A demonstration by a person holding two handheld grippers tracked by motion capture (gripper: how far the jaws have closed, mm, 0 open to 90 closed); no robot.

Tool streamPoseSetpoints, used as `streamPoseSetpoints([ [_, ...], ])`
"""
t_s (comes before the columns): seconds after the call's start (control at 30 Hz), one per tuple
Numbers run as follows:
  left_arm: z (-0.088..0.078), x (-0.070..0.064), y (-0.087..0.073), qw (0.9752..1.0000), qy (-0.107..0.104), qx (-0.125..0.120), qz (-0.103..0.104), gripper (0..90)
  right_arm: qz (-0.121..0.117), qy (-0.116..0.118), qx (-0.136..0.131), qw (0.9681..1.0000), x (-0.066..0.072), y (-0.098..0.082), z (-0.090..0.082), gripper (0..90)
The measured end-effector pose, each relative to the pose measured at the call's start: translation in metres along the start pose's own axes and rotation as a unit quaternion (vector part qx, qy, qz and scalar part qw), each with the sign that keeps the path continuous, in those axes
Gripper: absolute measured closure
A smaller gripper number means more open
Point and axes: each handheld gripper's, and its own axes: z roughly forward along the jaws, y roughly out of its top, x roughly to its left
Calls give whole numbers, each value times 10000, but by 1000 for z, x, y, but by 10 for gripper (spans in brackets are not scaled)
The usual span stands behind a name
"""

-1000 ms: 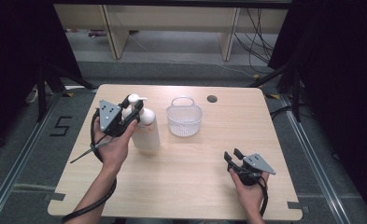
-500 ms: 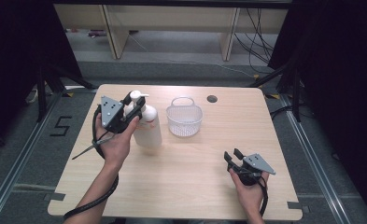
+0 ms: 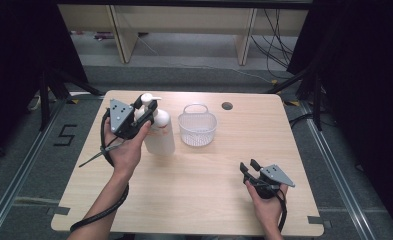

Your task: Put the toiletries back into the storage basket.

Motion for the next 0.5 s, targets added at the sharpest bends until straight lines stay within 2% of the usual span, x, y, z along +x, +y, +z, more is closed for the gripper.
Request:
streamPoseSetpoints([
  [0.03,0,0,0,10000,-2,-3,-6,592,-60,-88,3,9999,0,0,-1,543],
  [0.07,1,0,1,10000,1,-5,3,592,-2,1,-1,10000,0,0,0,543],
  [0.13,2,0,2,10000,3,-11,1,592,-13,9,22,10000,0,0,0,543],
  [0.2,2,-1,2,10000,3,-18,-1,592,81,-16,48,10000,1,0,-1,543],
  [0.3,3,-1,3,10000,5,-12,-11,592,70,-79,57,9999,1,0,-2,543],
  [0.33,4,-1,4,10000,5,-18,-6,592,71,-17,17,10000,1,0,-1,543],
  [0.5,6,-3,6,10000,-2,-48,-14,592,59,-25,15,10000,1,0,-1,543],
])
